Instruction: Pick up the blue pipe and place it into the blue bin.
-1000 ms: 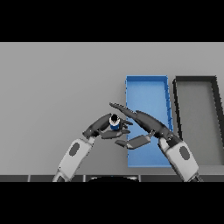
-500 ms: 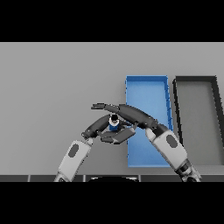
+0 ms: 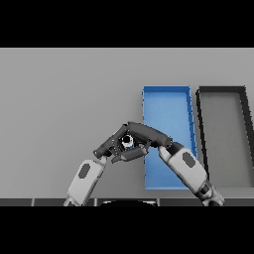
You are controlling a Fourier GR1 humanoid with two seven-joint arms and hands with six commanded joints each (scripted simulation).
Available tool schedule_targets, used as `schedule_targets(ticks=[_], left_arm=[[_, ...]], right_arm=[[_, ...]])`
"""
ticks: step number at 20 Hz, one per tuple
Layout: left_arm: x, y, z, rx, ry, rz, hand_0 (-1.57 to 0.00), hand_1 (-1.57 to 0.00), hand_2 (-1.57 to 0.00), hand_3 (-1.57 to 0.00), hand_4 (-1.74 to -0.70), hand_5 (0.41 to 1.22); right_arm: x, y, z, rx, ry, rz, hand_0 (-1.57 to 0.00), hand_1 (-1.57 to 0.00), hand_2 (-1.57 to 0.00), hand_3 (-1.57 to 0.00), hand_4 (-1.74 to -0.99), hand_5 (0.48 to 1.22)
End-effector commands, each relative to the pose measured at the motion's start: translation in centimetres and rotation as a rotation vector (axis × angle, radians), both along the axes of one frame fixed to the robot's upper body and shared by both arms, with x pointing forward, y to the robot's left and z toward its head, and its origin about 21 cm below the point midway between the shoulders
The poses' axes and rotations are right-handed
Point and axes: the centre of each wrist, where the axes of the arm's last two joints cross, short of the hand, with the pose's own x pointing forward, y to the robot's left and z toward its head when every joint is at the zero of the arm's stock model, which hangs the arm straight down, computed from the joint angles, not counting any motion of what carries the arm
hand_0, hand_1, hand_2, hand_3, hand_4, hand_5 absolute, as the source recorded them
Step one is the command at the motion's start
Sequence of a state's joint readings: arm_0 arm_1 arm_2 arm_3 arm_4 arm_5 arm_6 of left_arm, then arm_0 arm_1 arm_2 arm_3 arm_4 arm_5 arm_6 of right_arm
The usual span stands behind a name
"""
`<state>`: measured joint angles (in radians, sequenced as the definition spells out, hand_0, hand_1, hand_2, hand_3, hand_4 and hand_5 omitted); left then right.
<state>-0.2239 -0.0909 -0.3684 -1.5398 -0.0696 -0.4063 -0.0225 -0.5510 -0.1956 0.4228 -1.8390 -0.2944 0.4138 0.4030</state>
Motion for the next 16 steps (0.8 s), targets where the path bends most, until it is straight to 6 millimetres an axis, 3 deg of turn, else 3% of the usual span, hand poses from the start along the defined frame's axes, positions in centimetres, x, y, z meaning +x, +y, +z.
schedule_targets(ticks=[1,5,10,11,13,15,16], left_arm=[[0.2,-0.2,0.3,-0.005,0.000,0.001,-1.57,-1.57,-1.57,-1.46,-1.71,1.221],[0.0,0.1,0.2,0.011,-0.012,0.016,-1.57,-1.57,-1.57,-1.43,-1.73,1.221],[0.3,0.4,0.5,0.037,-0.066,0.053,-1.57,-1.57,-1.57,-1.45,-1.72,1.221],[0.0,0.7,0.4,0.056,-0.081,0.066,-1.46,-1.34,-1.29,-1.17,-1.60,1.221],[0.1,0.8,0.6,0.092,-0.071,0.022,-0.94,-0.86,-0.83,-0.75,-1.37,1.221],[0.4,1.3,0.5,0.114,-0.097,-0.014,-0.60,-0.55,-0.53,-0.48,-1.21,1.221],[0.5,1.1,0.6,0.143,-0.102,-0.010,-0.48,-0.44,-0.42,-0.38,-1.14,1.132]], right_arm=[[0.0,0.3,0.2,-0.003,-0.016,-0.008,-1.43,-1.43,-1.43,-1.30,-1.665,0.987],[-0.2,0.5,-0.2,0.023,-0.043,0.006,-1.51,-1.51,-1.51,-1.46,-1.710,1.125],[-0.4,0.7,-0.3,0.062,-0.047,-0.027,-1.55,-1.55,-1.55,-1.54,-1.731,1.190],[-0.5,0.6,-0.3,0.062,-0.056,-0.033,-1.56,-1.56,-1.56,-1.54,-1.733,1.196],[-0.3,1.0,-0.3,0.051,-0.042,-0.040,-1.56,-1.56,-1.56,-1.55,-1.736,1.205],[-0.8,1.4,0.0,0.044,-0.028,-0.051,-1.56,-1.56,-1.56,-1.56,-1.738,1.211],[-0.7,1.1,0.0,0.040,-0.032,-0.062,-1.57,-1.57,-1.57,-1.56,-1.738,1.213]])
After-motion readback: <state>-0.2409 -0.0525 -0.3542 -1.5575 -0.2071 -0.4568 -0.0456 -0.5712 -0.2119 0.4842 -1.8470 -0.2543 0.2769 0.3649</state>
